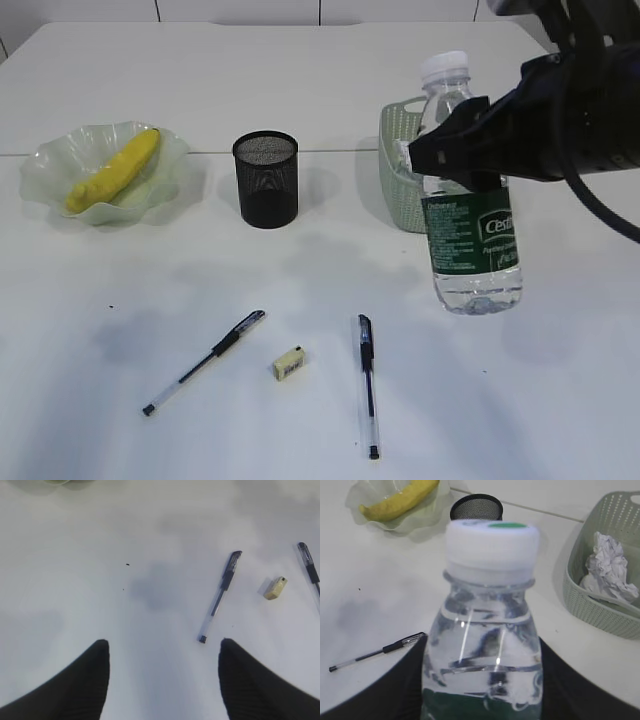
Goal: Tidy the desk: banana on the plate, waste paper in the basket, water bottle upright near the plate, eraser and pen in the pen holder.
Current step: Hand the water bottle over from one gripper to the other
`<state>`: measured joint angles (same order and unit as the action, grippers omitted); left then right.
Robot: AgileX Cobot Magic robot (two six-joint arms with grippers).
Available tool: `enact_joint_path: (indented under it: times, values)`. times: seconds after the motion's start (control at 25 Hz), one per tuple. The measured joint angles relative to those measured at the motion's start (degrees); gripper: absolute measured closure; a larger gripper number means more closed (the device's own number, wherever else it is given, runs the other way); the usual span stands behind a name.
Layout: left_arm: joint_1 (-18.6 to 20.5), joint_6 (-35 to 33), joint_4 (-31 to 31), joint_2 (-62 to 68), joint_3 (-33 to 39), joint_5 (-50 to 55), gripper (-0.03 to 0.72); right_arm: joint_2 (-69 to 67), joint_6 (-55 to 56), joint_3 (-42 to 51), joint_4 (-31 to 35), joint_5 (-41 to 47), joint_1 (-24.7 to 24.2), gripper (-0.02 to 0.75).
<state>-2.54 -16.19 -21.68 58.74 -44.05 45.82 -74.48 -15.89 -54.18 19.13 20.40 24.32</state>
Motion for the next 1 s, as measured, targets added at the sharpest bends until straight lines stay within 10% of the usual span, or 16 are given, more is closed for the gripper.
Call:
enact_joint_path:
  times: [0.52,1.0]
  values:
    - [0.0,0.0,-0.2,0.0,0.0,0.0,0.201,0.0,-14.3,-1.0,9.6,0.7,0.6,0.357]
    - [0.0,-0.2,-1.5,0.0,0.0,-1.8,0.202,0.0,-67.5,-2.0,60.9,7.6,0.9,0.357]
